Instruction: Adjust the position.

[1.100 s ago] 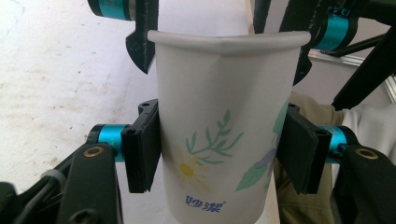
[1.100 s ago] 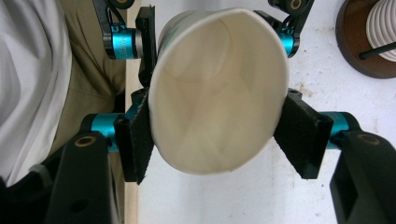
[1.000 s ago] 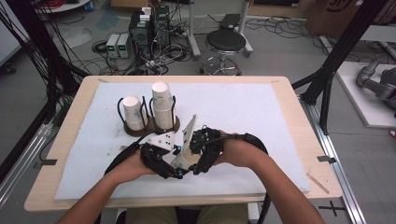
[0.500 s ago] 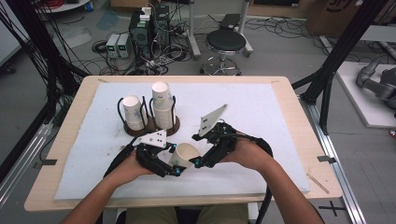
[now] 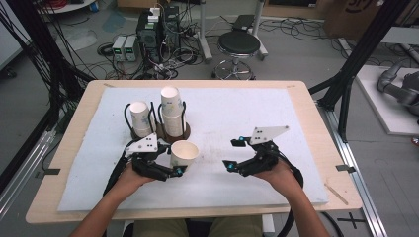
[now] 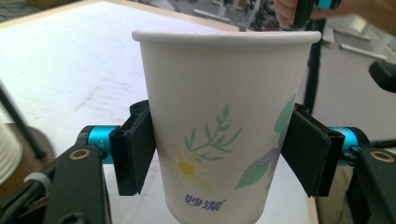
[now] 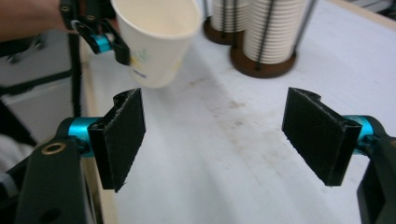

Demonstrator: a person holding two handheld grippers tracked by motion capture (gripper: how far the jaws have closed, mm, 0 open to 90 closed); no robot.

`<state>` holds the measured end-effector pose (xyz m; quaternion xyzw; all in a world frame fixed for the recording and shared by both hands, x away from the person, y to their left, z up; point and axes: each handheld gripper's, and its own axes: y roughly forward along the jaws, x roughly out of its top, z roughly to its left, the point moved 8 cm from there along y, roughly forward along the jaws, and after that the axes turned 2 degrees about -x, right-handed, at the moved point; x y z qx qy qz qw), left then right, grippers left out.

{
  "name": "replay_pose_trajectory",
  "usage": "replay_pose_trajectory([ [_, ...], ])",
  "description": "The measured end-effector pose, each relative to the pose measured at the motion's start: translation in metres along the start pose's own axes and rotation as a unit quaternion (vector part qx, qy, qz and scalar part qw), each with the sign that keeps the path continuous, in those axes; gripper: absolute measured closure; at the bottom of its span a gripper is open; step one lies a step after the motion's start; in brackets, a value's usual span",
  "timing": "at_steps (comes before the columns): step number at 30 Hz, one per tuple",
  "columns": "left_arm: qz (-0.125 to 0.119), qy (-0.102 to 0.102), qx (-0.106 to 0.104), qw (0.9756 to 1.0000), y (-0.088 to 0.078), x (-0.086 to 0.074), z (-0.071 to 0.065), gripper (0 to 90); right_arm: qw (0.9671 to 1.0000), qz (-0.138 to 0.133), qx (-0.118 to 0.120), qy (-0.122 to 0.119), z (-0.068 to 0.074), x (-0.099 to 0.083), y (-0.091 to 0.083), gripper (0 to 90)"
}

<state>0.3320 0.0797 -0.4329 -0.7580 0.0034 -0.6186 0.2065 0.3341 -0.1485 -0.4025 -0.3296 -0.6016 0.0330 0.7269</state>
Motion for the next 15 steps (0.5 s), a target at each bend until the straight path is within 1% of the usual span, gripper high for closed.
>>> replay_pose_trajectory([
  [3, -0.018, -0.003, 0.017, 0.9997, -0.005, -0.001, 0.006, 30.3, 0.9994, -0.012, -0.028, 0.019, -0.009, -0.013, -0.008, 22.2],
  [7, -0.032, -0.004, 0.036, 0.9988, -0.010, -0.004, 0.012, 29.9, 0.9973, -0.025, -0.063, 0.029, -0.020, -0.028, -0.017, 22.2],
  [12, -0.047, -0.003, 0.054, 0.9974, -0.015, -0.006, 0.016, 30.0, 0.9946, -0.031, -0.086, 0.050, -0.027, -0.047, -0.024, 22.2],
  [15, -0.055, -0.001, 0.063, 0.9965, -0.018, -0.006, 0.018, 30.1, 0.9927, -0.029, -0.103, 0.055, -0.032, -0.056, -0.028, 22.2],
])
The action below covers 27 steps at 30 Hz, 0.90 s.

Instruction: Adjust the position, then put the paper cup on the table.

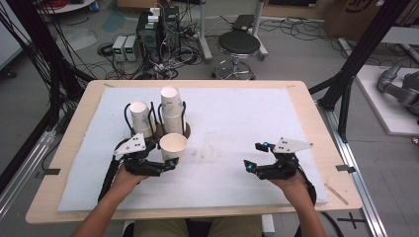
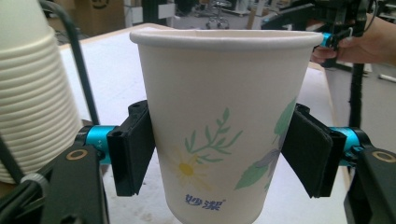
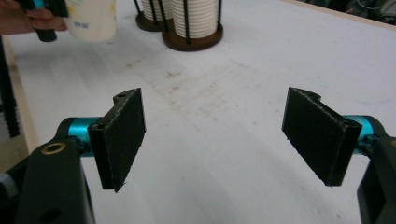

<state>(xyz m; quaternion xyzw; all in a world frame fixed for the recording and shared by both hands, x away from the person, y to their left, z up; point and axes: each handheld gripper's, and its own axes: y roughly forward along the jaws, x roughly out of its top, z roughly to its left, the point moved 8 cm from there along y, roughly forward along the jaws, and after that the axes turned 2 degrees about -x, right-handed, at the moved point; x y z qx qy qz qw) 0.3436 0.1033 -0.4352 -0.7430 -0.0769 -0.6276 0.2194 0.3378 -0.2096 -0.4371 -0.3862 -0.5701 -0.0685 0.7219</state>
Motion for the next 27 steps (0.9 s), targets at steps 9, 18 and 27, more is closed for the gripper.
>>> replay_pose_trajectory([
  [9, -0.029, 0.004, 0.021, 0.9994, -0.014, 0.004, 0.005, 30.9, 0.9987, -0.023, -0.045, 0.010, -0.016, -0.001, -0.019, 22.2],
  [18, -0.052, 0.006, 0.051, 0.9973, -0.025, 0.008, 0.013, 31.1, 0.9970, -0.037, -0.065, 0.019, -0.024, -0.003, -0.027, 22.2],
  [27, -0.057, 0.004, 0.058, 0.9967, -0.024, 0.008, 0.015, 30.9, 0.9970, -0.034, -0.067, 0.018, -0.022, -0.005, -0.027, 22.2],
])
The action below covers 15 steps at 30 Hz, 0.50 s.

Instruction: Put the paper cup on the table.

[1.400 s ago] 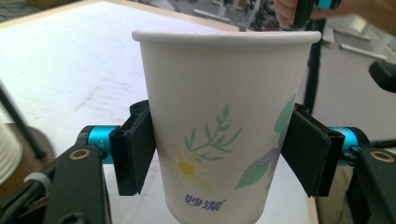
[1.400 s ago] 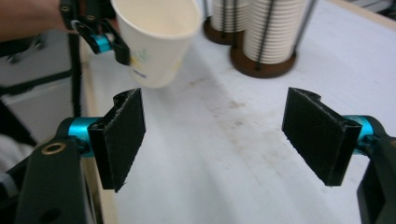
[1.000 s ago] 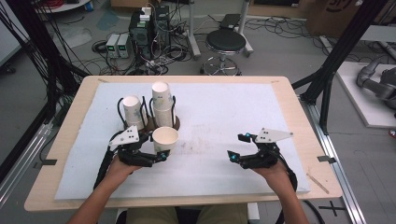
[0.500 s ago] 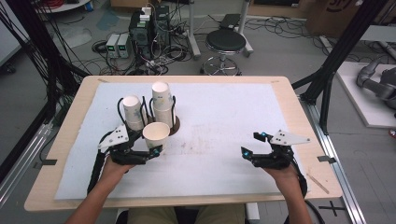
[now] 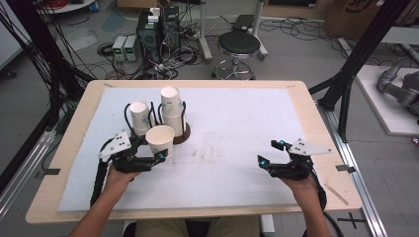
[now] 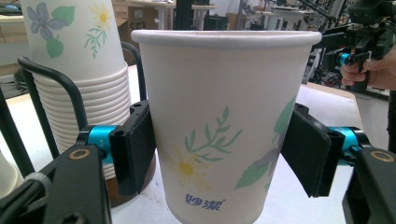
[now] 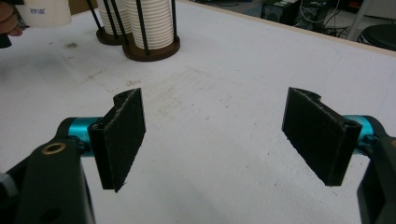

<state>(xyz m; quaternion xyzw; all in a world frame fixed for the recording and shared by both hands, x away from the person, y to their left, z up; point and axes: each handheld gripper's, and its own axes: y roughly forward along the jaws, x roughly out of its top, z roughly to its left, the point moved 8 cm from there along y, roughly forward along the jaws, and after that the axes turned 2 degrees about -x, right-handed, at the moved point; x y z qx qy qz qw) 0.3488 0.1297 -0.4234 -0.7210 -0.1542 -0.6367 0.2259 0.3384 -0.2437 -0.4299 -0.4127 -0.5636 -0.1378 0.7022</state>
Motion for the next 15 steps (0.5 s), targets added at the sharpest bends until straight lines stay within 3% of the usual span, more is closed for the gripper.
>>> replay_pose_trajectory([
  [8, -0.005, 0.002, 0.003, 1.0000, 0.004, 0.001, 0.002, 31.0, 1.0000, -0.004, -0.001, -0.003, 0.001, 0.000, 0.001, 22.2],
  [15, -0.013, 0.007, 0.007, 0.9999, 0.021, 0.008, 0.003, 30.9, 1.0000, -0.006, -0.004, -0.004, 0.000, 0.000, 0.000, 22.2],
])
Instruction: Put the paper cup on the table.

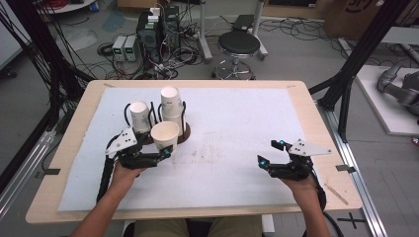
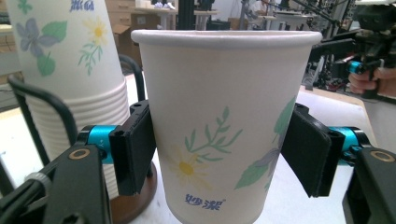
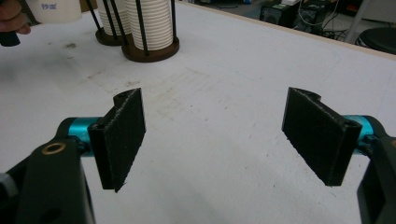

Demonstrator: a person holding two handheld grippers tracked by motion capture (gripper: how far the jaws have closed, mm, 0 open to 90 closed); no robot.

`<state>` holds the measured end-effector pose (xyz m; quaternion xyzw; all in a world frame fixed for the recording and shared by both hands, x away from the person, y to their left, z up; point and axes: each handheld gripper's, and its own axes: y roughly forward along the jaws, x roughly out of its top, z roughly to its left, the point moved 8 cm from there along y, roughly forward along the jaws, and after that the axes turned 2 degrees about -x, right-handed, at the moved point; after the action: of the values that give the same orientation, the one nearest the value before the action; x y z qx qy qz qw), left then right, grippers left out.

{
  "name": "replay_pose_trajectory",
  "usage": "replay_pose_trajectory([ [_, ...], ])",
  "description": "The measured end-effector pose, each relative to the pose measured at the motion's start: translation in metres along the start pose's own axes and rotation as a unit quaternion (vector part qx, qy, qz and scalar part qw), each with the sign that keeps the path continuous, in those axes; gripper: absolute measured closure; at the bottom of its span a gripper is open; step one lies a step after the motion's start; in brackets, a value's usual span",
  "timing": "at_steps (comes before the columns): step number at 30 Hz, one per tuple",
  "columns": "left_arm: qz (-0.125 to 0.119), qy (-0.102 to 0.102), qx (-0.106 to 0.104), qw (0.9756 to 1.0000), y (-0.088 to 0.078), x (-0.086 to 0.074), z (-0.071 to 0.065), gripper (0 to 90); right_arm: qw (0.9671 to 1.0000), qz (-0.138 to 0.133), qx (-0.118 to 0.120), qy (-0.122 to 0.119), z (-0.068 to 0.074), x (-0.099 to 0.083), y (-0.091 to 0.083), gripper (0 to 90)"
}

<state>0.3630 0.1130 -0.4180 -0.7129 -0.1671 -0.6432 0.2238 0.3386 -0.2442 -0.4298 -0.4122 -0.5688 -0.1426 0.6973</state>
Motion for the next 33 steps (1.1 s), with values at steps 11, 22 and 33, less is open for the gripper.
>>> replay_pose_trajectory([
  [11, -0.005, -0.017, -0.010, 0.9998, 0.056, -0.003, -0.004, 30.9, 1.0000, -0.002, 0.001, -0.001, 0.000, 0.001, 0.000, 22.2],
  [22, 0.062, -0.028, -0.007, 0.9977, 0.094, -0.037, -0.004, 31.2, 1.0000, 0.000, 0.004, -0.006, 0.001, 0.000, 0.000, 22.3],
  [33, 0.162, 0.006, 0.005, 0.9867, 0.108, -0.057, -0.013, 31.7, 1.0000, -0.001, 0.005, -0.007, 0.002, 0.001, 0.000, 22.3],
])
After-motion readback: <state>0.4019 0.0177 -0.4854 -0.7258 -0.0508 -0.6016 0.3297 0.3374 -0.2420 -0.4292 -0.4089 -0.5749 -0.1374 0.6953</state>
